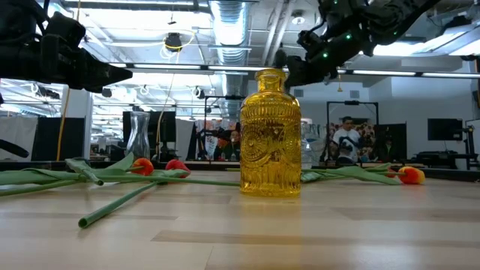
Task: Sort flowers into vase by color
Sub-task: Put the top right black flower into the right transparent vase, then put the top black flower into the right transparent vase
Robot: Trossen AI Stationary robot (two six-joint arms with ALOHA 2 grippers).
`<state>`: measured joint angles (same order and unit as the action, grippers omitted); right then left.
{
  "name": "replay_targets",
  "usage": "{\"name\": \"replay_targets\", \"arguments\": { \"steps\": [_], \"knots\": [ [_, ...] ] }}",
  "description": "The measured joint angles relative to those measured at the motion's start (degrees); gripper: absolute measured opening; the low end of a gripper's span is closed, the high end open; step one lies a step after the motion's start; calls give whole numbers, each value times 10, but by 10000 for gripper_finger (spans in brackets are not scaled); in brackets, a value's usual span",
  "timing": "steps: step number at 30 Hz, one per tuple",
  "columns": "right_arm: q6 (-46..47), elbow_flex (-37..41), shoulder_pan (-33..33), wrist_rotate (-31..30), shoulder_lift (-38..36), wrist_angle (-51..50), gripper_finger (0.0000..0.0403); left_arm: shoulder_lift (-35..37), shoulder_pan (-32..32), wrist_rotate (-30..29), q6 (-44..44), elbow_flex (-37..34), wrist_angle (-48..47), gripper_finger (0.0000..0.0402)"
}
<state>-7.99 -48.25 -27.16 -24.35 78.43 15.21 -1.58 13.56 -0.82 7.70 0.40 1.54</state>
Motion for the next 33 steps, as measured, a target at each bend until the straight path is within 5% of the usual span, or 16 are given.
{"name": "replay_targets", "arguments": {
  "steps": [9, 18, 24, 33],
  "knots": [
    [57, 0, 0, -30, -41, -127, 226, 0, 0, -12, 0, 0, 2, 2],
    [66, 0, 20, -29, -122, -285, 235, 0, 0, -37, -74, 7, -13, 28],
    [67, 0, 50, -27, -165, -326, 235, -1, 0, -39, -215, 33, -21, 91],
    [66, 0, 85, -27, -196, -332, 235, -53, 0, 69, -498, 80, -48, 138]
  ]
}}
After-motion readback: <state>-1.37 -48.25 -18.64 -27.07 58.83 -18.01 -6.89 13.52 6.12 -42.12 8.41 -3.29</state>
